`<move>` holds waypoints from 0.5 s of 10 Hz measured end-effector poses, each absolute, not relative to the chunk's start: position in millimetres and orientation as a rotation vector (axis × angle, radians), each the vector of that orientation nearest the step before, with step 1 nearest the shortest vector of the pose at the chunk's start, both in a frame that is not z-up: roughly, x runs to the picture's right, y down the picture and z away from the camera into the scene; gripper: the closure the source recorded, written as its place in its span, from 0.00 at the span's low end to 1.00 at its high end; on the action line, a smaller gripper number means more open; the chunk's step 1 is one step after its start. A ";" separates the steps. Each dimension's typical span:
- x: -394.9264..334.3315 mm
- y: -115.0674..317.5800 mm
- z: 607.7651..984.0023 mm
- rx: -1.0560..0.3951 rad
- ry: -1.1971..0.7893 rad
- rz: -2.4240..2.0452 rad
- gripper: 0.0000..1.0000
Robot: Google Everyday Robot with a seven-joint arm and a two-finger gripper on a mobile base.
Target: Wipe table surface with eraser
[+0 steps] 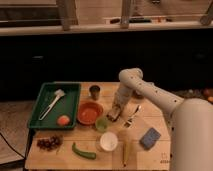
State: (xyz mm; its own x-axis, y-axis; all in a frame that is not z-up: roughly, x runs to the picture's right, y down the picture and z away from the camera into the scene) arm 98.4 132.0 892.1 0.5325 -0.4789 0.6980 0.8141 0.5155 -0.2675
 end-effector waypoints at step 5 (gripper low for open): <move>128.3 130.0 907.8 -0.668 -0.505 -0.806 1.00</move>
State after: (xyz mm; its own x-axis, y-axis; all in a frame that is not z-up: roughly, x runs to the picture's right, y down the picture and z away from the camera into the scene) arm 128.3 130.0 907.8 0.5965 -0.4860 0.6387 0.7869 0.5108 -0.3462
